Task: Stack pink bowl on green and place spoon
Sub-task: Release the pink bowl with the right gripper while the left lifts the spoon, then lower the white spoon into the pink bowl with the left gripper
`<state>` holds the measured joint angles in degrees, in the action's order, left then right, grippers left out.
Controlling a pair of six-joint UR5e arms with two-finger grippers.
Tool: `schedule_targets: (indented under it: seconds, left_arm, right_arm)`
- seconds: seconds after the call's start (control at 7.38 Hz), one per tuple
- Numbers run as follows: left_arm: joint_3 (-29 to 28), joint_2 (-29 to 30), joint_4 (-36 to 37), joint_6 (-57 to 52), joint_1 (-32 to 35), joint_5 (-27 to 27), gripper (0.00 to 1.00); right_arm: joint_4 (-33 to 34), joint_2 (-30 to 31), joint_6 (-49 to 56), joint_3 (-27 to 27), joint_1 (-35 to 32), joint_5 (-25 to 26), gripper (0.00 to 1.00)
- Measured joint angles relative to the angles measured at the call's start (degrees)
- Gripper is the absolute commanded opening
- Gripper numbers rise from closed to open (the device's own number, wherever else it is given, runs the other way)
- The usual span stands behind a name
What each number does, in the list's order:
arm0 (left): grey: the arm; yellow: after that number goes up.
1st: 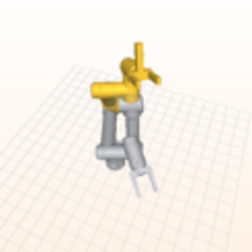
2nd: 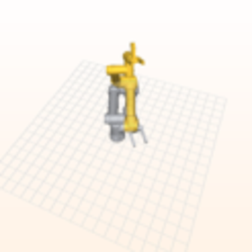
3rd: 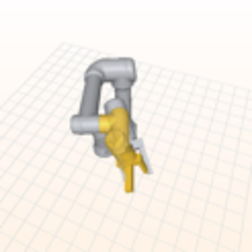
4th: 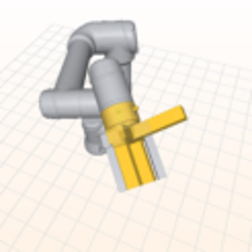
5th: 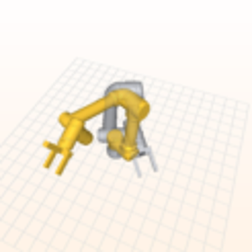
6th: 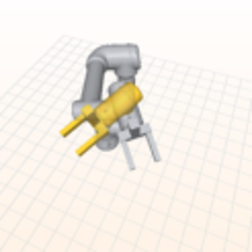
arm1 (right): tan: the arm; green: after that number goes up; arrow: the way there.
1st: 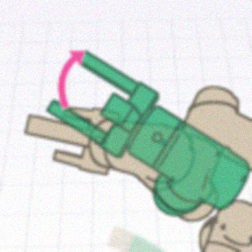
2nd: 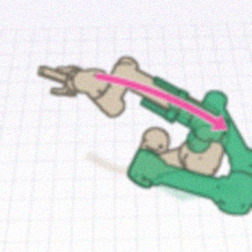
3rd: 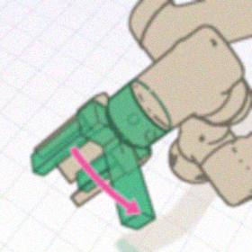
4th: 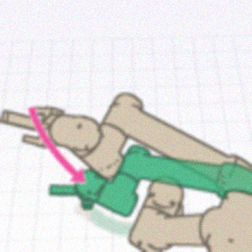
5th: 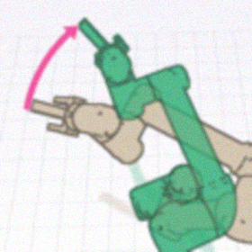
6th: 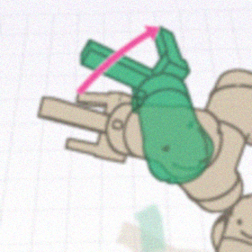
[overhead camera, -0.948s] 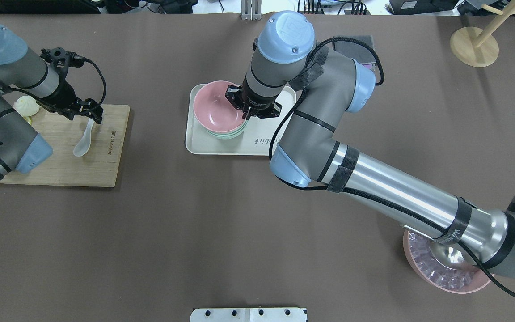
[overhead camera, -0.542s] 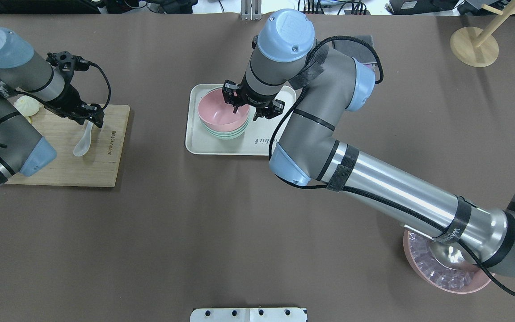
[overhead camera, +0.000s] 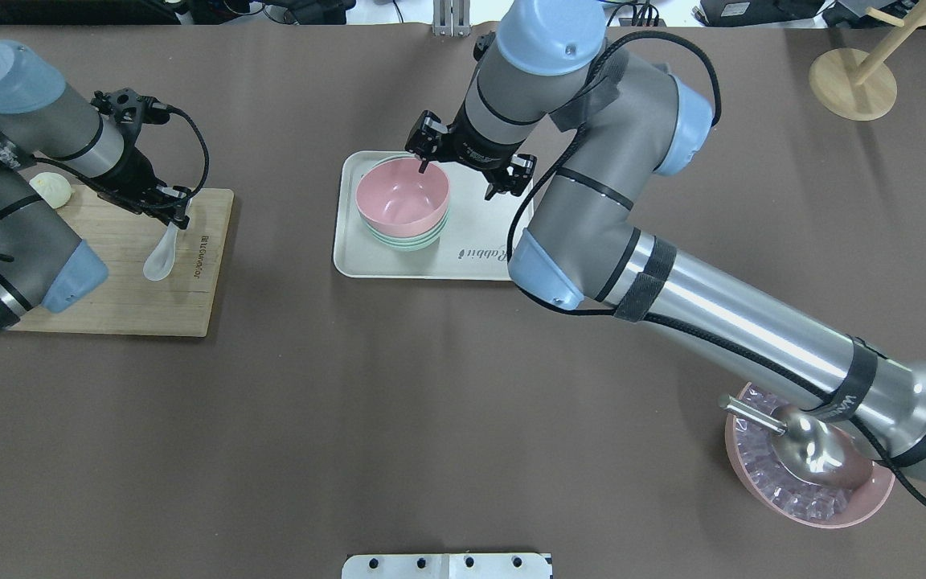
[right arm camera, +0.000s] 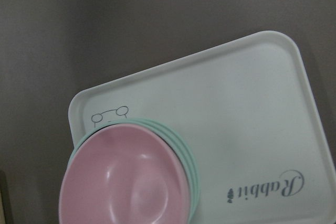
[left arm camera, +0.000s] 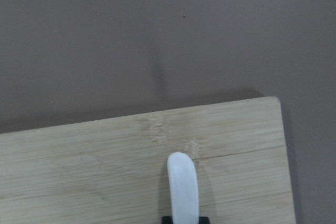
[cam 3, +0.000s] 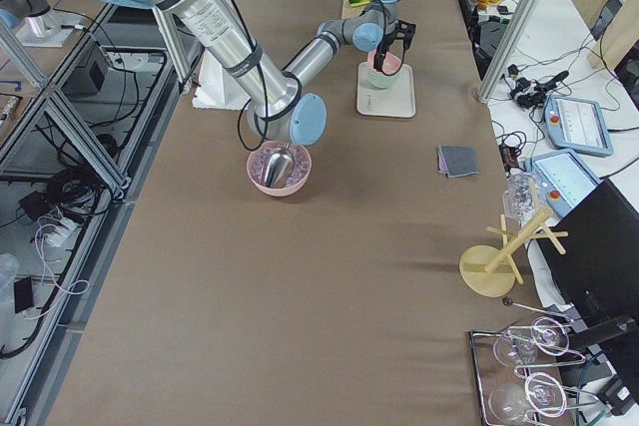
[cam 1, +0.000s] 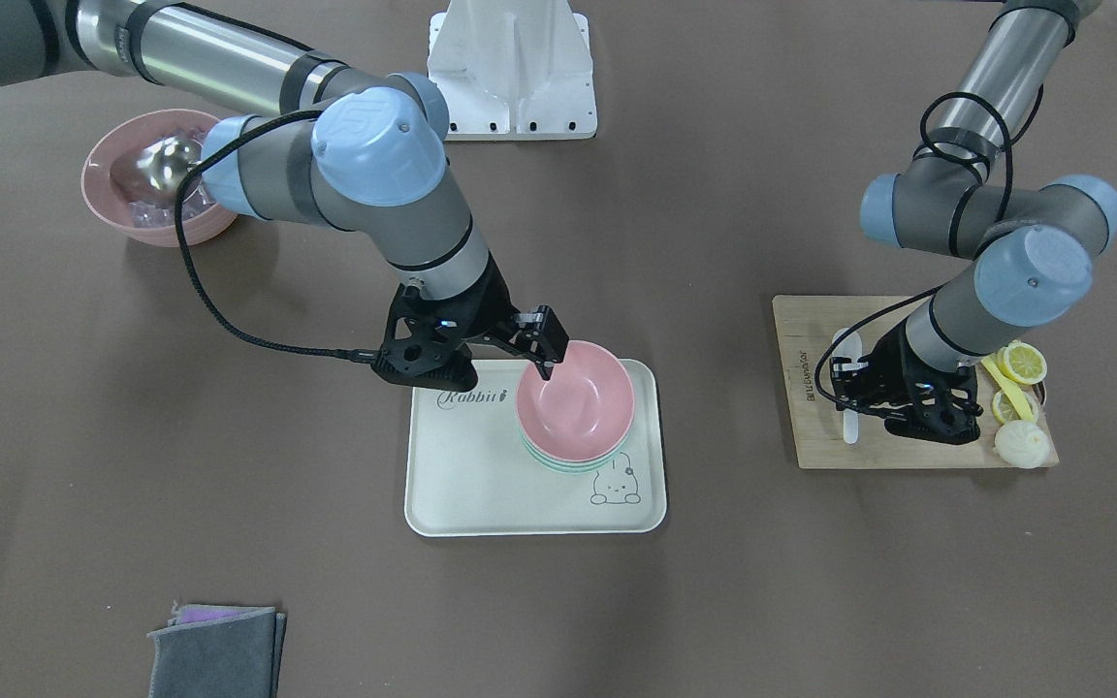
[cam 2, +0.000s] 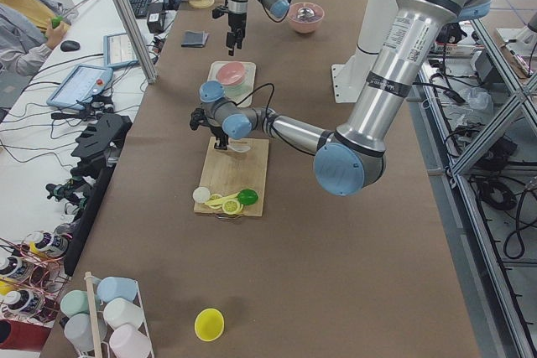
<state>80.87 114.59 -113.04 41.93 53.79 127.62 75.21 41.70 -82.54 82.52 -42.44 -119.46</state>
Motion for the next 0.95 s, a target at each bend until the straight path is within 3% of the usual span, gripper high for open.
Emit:
schedule_targets:
  seconds: [0.27,0.95]
  left_arm:
    - [1.28,5.95,0.17,8.44,-0.21,0.56,0.0]
    - [-4.63,22.92,-0.45,20.6,-4.08,-0.64,0.0]
  right_arm:
    - [0.33,9.46,7.66,7.24,-4.83,-4.33,1.0]
    - [0.22,26.42,25.01,14.58,-14.24,-7.88,1.0]
